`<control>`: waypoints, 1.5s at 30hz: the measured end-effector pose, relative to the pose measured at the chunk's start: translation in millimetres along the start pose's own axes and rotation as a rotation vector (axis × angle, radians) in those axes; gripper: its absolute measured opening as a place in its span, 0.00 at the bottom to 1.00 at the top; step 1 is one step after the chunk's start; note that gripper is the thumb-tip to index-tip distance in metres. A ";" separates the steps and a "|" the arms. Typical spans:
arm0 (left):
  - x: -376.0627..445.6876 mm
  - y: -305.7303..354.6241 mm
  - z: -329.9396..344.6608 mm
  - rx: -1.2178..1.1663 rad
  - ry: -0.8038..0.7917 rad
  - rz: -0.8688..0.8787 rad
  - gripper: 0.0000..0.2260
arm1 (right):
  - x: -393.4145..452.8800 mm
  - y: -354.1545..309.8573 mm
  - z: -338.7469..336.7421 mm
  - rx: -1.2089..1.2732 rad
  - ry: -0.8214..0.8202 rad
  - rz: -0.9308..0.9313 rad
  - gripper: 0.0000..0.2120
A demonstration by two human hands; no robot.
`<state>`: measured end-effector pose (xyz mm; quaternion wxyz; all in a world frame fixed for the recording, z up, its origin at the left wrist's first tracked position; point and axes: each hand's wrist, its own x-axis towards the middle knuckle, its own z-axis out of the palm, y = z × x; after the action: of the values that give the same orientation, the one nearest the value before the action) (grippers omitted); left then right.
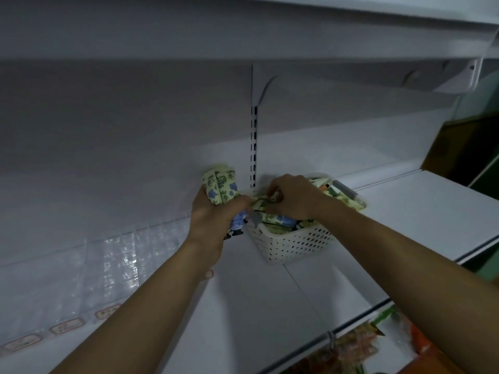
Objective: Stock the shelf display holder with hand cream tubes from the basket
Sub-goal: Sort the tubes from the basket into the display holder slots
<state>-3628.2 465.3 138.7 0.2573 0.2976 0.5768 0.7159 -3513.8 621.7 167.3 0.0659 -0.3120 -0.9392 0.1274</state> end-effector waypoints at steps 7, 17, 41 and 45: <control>-4.0 -0.6 -19.0 0.045 0.044 -0.041 0.26 | -12.6 -28.7 -12.6 0.805 0.265 -0.014 0.14; -56.8 13.0 -80.2 -0.044 0.011 0.037 0.15 | -49.8 -115.4 21.4 1.290 -0.103 -0.177 0.12; -162.9 37.2 -323.3 0.234 0.370 0.238 0.20 | -53.2 -370.7 167.4 1.275 -0.184 -0.459 0.05; -153.9 34.3 -334.0 0.311 0.381 0.268 0.21 | -48.3 -376.7 174.2 1.256 -0.083 -0.456 0.06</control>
<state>-3764.2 124.1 99.9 -0.0015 0.2670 0.6734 0.6894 -3725.2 267.0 103.8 0.2240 -0.0030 -0.7307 0.6449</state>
